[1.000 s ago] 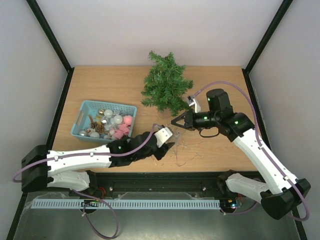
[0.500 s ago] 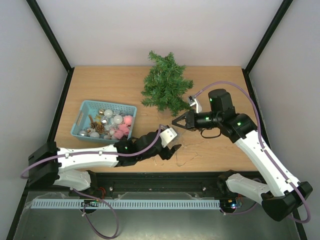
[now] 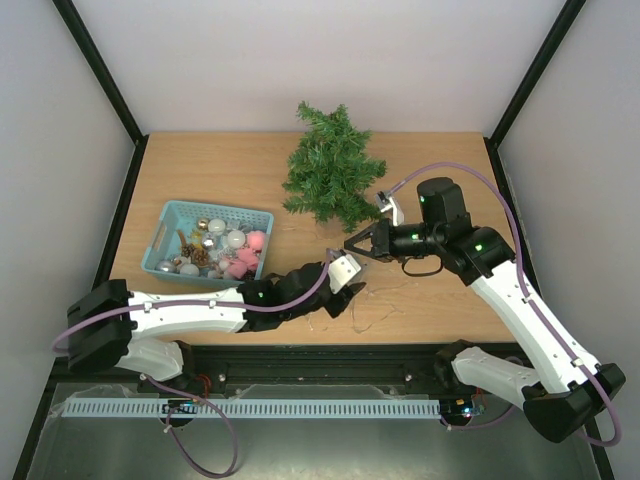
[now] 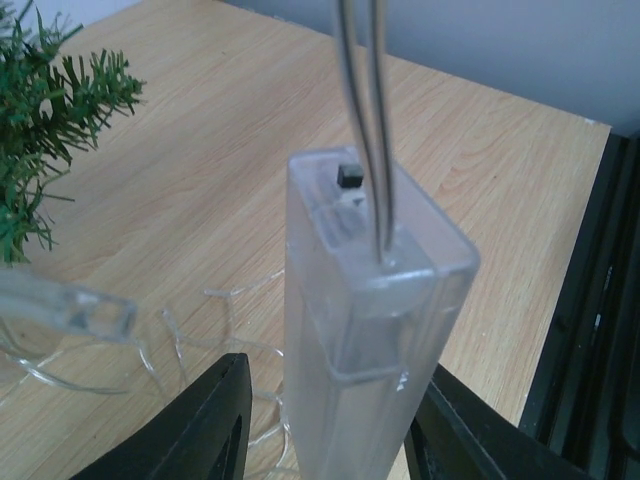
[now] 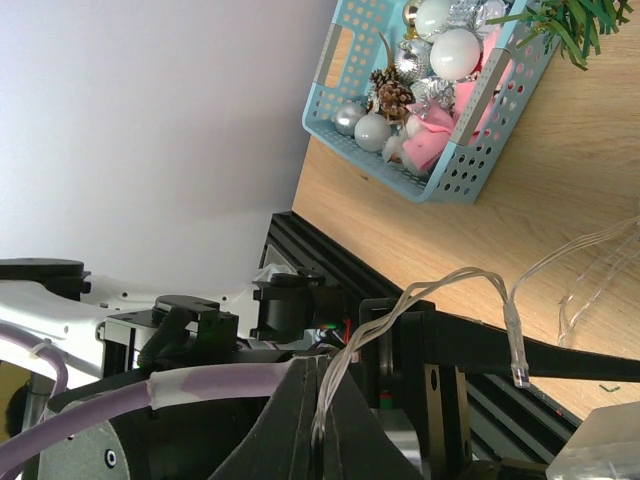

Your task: Decorate the small christmas tree

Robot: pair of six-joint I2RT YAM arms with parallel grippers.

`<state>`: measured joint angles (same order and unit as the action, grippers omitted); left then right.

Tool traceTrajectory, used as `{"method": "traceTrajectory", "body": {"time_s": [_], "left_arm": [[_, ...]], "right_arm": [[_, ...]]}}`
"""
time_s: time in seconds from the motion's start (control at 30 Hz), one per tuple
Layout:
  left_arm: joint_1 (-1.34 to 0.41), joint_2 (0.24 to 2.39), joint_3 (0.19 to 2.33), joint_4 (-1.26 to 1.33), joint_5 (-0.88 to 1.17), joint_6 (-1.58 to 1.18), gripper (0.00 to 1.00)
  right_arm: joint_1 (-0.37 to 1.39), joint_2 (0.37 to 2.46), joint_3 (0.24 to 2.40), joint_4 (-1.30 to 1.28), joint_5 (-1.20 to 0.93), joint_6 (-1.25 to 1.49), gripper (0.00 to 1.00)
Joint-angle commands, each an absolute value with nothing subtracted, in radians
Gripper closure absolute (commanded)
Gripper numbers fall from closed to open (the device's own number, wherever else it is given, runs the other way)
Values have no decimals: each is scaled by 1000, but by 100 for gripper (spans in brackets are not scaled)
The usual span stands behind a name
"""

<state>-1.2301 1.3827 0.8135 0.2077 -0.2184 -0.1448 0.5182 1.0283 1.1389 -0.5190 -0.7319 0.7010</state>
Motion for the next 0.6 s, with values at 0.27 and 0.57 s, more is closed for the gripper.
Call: {"method": "traceTrajectory", "body": {"time_s": [0.27, 0.57], "left_arm": [[-1235, 1405, 825, 319, -248, -149, 50], [-1234, 1412, 815, 343, -273, -140, 56]], "right_arm": [[522, 1022, 1152, -538, -767, 708, 99], [521, 1021, 1141, -540, -766, 706, 99]]}}
